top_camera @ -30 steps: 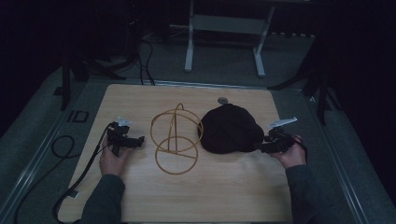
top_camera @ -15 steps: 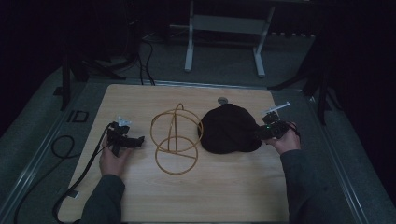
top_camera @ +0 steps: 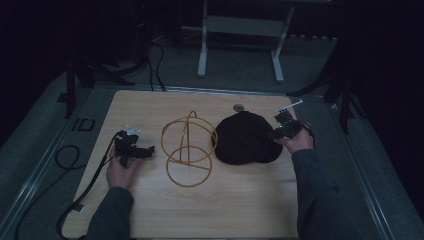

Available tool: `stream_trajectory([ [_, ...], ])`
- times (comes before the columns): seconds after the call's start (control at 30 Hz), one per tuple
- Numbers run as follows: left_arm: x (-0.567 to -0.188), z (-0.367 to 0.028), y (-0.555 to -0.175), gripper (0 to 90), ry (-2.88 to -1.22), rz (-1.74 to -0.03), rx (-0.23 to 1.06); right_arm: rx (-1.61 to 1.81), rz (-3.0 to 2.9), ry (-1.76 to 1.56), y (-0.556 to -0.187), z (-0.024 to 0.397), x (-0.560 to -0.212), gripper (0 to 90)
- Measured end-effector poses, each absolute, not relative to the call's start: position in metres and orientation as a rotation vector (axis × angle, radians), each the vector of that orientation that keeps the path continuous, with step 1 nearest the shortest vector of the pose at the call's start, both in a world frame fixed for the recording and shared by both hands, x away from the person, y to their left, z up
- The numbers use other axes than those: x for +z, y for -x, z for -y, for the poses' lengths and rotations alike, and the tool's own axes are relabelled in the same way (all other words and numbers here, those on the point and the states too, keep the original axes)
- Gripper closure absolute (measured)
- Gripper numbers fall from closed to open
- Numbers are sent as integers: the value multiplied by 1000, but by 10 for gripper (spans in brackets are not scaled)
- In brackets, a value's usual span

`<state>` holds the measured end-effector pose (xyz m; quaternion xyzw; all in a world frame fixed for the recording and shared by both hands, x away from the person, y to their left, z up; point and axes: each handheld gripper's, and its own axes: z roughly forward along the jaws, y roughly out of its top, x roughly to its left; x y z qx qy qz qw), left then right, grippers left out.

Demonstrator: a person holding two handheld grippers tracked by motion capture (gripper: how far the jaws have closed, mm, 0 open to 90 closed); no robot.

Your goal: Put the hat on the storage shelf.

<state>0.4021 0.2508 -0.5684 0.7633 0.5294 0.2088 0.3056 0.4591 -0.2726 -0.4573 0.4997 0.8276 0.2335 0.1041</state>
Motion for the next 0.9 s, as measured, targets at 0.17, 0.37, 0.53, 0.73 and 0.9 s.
stream_trajectory([
  [0.17, -568, -251, -402, 24, -2021, -1401, 552, 642, -2420, -1551, -471, 270, -461, 348],
  [0.37, -568, -251, -402, 24, -2021, -1401, 553, 593, -2420, -1617, -479, 267, -465, 359],
  [0.53, -568, -251, -402, 24, -2021, -1401, 553, 559, -2435, -1690, -486, 268, -472, 423],
  [0.73, -568, -251, -402, 24, -2021, -1401, 553, 481, -2449, -1726, -491, 261, -481, 504],
  [0.9, -568, -251, -402, 23, -2021, -1401, 552, 373, -2428, -1757, -494, 255, -484, 582],
])
